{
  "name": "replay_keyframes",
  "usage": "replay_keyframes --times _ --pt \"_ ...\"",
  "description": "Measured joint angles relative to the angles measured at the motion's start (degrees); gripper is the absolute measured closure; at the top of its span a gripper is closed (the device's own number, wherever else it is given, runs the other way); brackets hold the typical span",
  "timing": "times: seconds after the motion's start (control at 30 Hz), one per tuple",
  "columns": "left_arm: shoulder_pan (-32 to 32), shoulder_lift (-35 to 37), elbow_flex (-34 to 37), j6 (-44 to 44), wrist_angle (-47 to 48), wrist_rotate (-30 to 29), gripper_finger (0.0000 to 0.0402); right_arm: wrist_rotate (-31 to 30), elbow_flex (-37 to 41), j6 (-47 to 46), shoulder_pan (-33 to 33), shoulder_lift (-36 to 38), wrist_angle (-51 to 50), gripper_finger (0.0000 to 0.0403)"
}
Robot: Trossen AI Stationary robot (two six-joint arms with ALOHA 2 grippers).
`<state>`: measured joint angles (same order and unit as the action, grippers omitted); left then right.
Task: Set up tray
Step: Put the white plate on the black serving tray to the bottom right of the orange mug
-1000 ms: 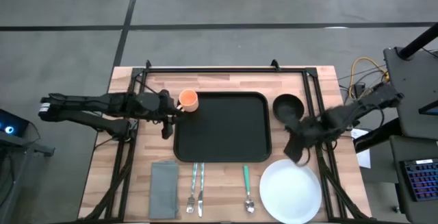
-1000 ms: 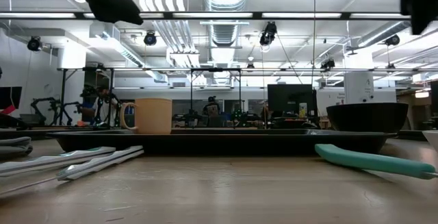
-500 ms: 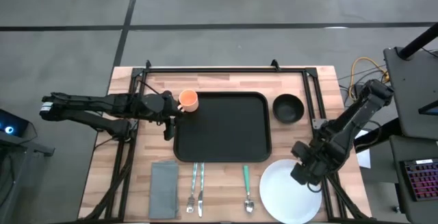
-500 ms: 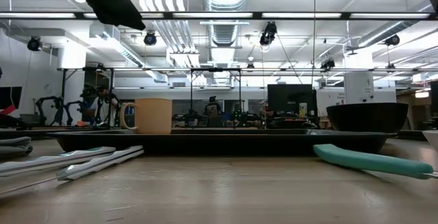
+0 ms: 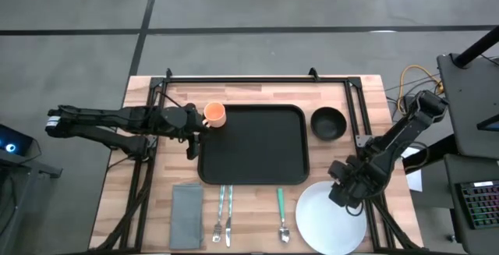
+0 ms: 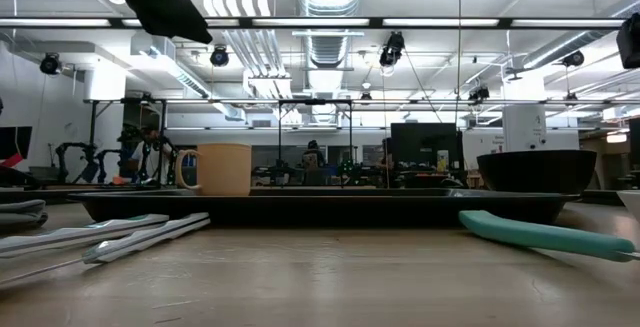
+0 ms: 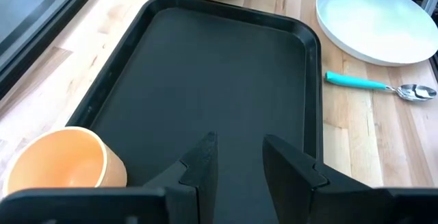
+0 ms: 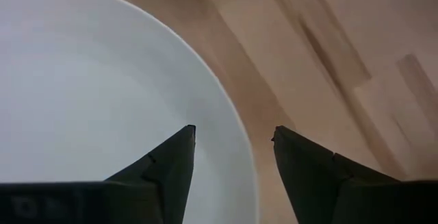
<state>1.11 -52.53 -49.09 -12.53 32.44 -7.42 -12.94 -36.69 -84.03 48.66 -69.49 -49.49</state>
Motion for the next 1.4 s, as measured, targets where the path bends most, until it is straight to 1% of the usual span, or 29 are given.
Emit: replay_keyframes --times 0.17,0.5,0.6,0.67,0.73,0.97,1.1,1.33,1.4 --pt "0.00 0.00 0.01 0.00 -0.10 -0.02 0.0306 -1.11 1.92 1.53 -0.60 0.00 4.20 0.0218" --pt "0.00 0.00 0.10 -0.02 -0.12 0.00 0.0306 -1.12 7.36 4.48 -3.81 0.00 12.57 0.0220" --pt "0.01 0.00 0.12 -0.02 -0.12 -0.02 0.0306 -1.04 7.70 5.32 -4.59 0.00 13.15 0.0225" --pt "-0.01 0.00 0.12 0.00 -0.12 -0.02 0.0306 -0.54 7.58 6.63 -5.05 0.00 13.28 0.0240" --pt "0.01 0.00 0.12 -0.02 -0.12 -0.02 0.0306 -0.55 7.23 7.88 -5.26 0.00 13.52 0.0266" --pt "-0.01 0.00 0.23 -0.02 -0.12 -0.02 0.0306 0.77 7.30 9.90 -5.19 0.04 14.61 0.0381" --pt "0.00 0.00 0.23 -0.02 -0.13 -0.02 0.0306 1.29 7.29 9.26 -5.21 0.07 14.91 0.0393" --pt "-0.01 -0.01 0.25 -0.02 -0.15 -0.02 0.0306 4.36 4.58 10.71 -5.18 0.07 12.83 0.0395" --pt "0.00 0.00 0.31 -0.02 -0.17 -0.02 0.0306 6.08 3.76 10.66 -5.15 0.07 11.17 0.0395"
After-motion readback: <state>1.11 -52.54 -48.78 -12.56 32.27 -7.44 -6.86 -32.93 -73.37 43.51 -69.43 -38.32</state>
